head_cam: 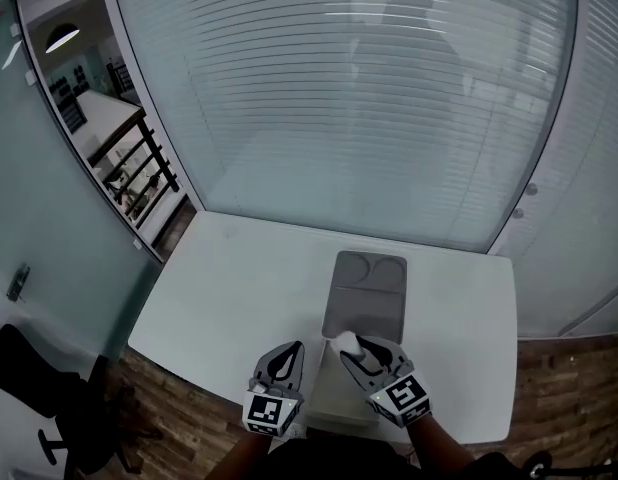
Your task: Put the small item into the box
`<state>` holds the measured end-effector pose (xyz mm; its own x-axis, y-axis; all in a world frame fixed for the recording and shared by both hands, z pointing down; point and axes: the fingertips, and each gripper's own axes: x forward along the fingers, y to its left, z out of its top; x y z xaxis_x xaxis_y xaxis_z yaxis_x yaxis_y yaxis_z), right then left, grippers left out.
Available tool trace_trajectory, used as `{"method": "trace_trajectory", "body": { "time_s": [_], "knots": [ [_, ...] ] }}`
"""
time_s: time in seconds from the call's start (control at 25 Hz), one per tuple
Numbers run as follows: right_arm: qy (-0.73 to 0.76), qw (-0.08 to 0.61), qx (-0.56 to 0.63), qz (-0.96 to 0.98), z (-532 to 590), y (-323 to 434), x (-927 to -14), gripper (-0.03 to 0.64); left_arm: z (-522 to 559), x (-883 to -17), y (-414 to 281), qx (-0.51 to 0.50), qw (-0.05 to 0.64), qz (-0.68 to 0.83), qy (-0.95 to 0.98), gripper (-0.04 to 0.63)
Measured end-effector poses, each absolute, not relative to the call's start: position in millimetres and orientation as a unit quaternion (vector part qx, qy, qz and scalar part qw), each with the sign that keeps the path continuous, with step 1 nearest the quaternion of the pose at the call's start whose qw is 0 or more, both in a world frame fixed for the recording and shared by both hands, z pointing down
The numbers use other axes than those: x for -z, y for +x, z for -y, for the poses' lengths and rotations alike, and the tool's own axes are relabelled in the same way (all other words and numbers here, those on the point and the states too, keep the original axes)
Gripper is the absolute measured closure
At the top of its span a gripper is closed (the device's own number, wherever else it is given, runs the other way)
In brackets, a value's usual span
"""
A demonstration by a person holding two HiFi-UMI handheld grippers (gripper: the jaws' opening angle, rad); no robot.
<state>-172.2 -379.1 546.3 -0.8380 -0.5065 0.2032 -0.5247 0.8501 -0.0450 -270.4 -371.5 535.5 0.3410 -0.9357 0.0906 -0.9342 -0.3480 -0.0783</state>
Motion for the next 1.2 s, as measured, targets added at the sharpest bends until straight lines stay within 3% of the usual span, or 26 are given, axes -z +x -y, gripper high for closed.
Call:
{"method": "trace_trajectory", "body": {
  "time_s": [0.28, 0.68, 1.2],
  "knots": [
    [0.266, 0.183, -0.062, 0.945, 377.2, -182.8, -583.3, 0.453, 388.9, -533.4, -265.7, 0.05, 0.016, -0.525, -0.849, 0.582],
    [0.221, 0.389, -0.042, 0.893, 355.9, -185.2, -653.3, 0.453, 389.5, -535.0, -267.7, 0.015, -0.015, -0.504, -0.863, 0.583],
    [0.15, 0.539, 0.033, 0.828, 358.1, -188.8, -705.3, 0.451, 394.4, -538.4, -282.2, 0.012, -0.011, -0.499, -0.866, 0.581]
  ]
}}
